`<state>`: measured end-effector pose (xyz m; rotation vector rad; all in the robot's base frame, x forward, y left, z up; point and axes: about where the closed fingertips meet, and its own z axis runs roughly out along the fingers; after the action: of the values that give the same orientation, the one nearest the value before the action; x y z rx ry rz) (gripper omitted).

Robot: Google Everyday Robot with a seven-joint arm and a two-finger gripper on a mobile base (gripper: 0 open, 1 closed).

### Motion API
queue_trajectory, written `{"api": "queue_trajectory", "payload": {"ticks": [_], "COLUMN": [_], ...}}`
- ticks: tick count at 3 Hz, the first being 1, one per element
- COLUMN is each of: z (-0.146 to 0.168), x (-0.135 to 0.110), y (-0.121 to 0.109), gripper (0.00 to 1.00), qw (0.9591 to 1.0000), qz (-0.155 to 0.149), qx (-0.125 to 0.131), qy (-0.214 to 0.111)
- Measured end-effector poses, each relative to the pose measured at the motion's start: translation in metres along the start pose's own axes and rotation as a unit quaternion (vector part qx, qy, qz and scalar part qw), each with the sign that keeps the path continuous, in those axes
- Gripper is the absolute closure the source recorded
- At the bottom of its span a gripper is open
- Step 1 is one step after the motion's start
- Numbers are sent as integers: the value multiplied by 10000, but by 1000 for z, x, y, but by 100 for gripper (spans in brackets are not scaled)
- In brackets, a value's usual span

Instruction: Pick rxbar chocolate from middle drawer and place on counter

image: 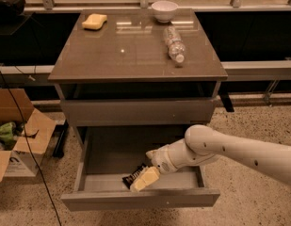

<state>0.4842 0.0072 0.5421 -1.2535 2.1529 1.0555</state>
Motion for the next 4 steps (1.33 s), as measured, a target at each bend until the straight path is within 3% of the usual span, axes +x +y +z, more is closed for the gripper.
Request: {"api": "queue_trajectory", "payload": {"ticks": [2,4], "z": [36,54], "x": [-16,-11], "y": [-33,-88], "gripper": [0,0], "qw": [9984,9952], "qz": [-309,-204], "qx": [209,412], "qy": [-425,-859]}}
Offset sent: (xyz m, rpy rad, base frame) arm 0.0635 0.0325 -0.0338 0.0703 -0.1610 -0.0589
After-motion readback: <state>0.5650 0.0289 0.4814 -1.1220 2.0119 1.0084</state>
